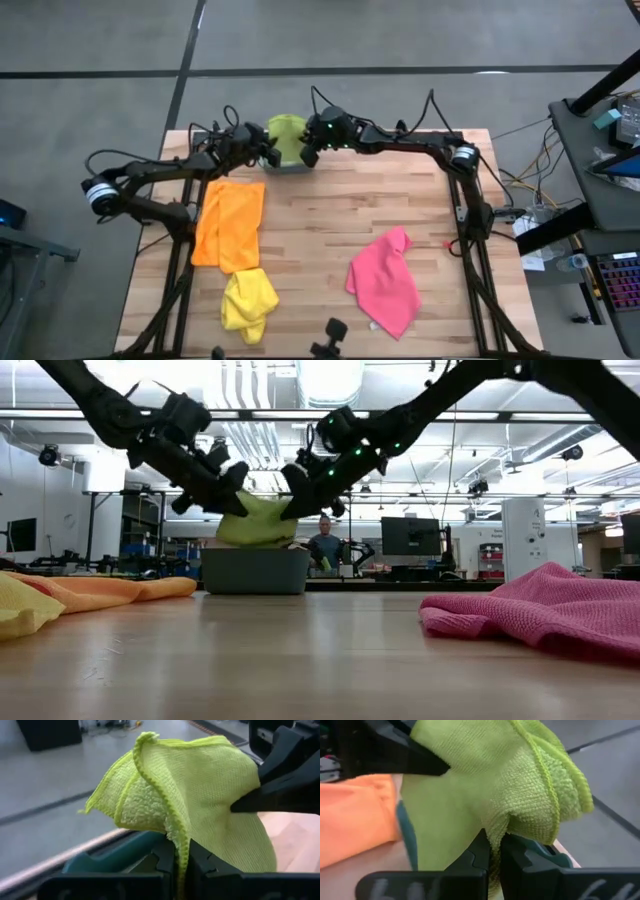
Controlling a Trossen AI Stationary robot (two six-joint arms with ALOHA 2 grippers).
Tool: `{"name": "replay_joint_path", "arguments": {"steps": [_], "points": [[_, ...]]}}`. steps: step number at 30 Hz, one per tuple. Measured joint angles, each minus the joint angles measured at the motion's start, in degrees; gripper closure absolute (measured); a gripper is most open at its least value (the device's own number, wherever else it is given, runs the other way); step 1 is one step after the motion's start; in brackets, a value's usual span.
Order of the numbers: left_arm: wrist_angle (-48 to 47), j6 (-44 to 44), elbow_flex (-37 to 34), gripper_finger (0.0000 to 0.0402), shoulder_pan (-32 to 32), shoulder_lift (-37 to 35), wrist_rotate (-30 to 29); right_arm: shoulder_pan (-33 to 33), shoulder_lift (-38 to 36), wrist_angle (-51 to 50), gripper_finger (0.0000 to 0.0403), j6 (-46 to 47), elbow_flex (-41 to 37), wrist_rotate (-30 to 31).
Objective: Fold microfiber towels
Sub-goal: Put the green towel into the bin
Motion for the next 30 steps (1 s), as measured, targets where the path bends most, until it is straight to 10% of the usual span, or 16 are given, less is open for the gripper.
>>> {"name": "replay_joint_path", "arguments": {"steps": [13,30], "points": [[-2.1,-4.5,0.2,0.0395,0.3,4.6,0.7,-0.6,10.3,-24.1,0.039,-5.4,18.3,-0.4],[-4.0,-4.7,0.2,0.0346,0.4,4.5,0.3,-0.6,11.2,-26.4,0.0337,-4.6,20.6,0.1]]}}
